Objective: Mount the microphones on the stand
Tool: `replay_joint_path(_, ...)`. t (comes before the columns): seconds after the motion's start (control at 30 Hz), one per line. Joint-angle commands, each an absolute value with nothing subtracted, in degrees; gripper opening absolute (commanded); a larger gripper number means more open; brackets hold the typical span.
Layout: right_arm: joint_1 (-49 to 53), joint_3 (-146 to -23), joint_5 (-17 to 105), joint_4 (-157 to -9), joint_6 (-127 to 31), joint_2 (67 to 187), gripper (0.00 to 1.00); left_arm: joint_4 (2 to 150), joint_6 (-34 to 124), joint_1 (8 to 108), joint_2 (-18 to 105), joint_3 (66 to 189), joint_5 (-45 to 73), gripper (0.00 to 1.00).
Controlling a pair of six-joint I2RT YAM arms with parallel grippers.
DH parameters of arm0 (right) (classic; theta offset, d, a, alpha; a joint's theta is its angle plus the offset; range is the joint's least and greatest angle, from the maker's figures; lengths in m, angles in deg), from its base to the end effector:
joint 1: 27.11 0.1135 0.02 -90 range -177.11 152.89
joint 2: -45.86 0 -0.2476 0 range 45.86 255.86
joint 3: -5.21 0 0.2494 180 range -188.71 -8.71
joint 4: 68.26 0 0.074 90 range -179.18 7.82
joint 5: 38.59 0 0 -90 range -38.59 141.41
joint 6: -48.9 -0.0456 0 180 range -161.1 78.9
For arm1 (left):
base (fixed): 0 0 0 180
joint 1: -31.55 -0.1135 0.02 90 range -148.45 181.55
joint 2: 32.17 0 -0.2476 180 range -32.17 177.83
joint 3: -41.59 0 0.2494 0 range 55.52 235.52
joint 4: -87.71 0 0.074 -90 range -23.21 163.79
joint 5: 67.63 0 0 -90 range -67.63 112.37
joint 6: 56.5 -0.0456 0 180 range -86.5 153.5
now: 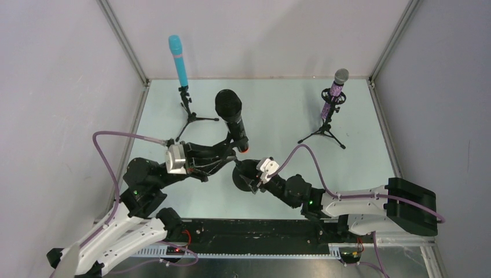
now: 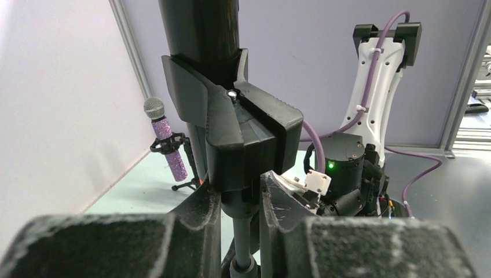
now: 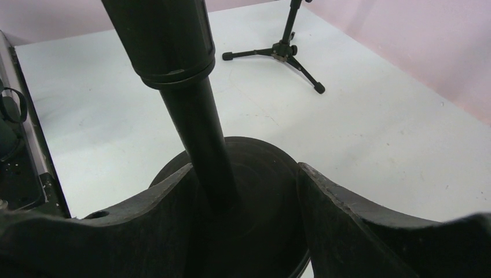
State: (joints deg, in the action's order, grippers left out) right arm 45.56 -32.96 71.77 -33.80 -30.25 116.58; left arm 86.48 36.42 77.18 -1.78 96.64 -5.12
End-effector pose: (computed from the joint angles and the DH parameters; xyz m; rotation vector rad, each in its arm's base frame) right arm 0.0941 0.2484 0.2169 -0.8135 1.3411 0.5815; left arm 0.0815 -0.1134 0.3883 0.8489 0.9498 -1.0137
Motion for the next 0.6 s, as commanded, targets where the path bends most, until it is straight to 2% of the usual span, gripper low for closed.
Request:
replay_joint_path(0.0,45.75,-33.22,74.37,-38.08,-29.78,116.06,0.68,98.87,31.52,77.30,-2.95,102.06,-1.73,0.00)
replay_joint_path(0.57,45.62,-33.15,74.67,-43.37,-31.51,106.21,0.82,98.20,27.41,77.26,5.21,96.83,4.07,0.00)
